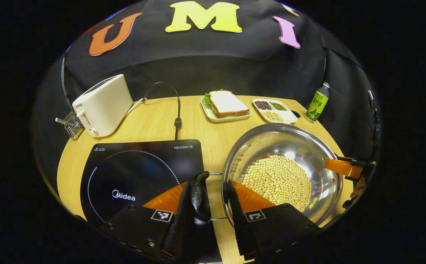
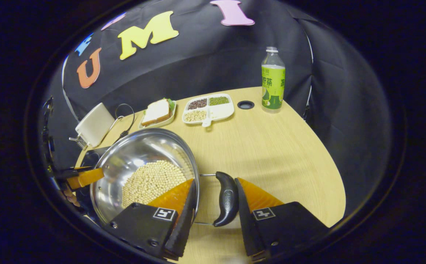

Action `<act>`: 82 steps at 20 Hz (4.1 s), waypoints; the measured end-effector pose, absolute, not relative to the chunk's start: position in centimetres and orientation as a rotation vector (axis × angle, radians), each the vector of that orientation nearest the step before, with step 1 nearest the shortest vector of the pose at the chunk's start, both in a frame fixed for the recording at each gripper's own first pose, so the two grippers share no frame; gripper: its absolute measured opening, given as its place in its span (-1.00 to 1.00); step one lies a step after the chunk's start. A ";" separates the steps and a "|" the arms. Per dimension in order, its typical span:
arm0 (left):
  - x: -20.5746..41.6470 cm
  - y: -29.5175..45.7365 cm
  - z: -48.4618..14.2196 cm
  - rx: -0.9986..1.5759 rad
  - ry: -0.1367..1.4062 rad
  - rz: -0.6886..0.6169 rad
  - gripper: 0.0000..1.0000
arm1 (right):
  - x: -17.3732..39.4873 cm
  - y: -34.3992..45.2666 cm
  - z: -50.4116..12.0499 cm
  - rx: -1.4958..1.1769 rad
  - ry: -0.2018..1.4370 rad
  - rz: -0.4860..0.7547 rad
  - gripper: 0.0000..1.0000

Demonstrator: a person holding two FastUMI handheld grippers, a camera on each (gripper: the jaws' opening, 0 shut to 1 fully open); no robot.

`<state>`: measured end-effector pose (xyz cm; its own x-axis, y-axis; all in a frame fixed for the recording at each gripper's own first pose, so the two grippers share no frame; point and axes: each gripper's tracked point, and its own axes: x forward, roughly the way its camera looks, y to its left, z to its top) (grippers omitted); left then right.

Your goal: First push the handle of the pot to place it horizontally, then grasp the pot with both hands and set it on the induction cooktop.

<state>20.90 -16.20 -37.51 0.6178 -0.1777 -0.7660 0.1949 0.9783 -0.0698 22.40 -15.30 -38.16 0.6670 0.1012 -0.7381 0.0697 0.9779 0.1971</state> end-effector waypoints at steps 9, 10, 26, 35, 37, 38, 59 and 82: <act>18.5 -13.2 -32.7 0.007 0.813 -0.203 0.12 | 19.7 -12.6 -32.5 0.158 0.787 0.015 0.19; 18.3 -12.6 -31.9 0.016 0.803 -0.204 0.12 | 19.4 -12.0 -31.7 0.154 0.780 0.021 0.19; 18.6 5.3 -28.4 -0.016 0.734 -0.055 0.12 | 21.9 6.6 -28.9 0.137 0.767 0.162 0.22; 20.3 11.4 -31.2 -0.045 0.754 0.002 0.12 | 24.8 13.1 -31.1 0.078 0.799 0.216 0.19; 20.5 11.5 -31.6 -0.077 0.760 -0.027 0.12 | 25.1 13.5 -31.6 0.080 0.805 0.222 0.21; 20.5 11.6 -31.8 -0.100 0.764 -0.035 0.12 | 25.2 13.4 -31.8 0.076 0.810 0.225 0.19; 21.2 12.1 -32.2 -0.075 0.661 -0.060 0.20 | 26.3 13.5 -32.8 0.187 0.662 0.219 0.24; 6.4 6.7 -10.4 0.019 0.279 0.047 0.91 | 12.5 3.1 -14.9 0.086 0.173 0.017 0.92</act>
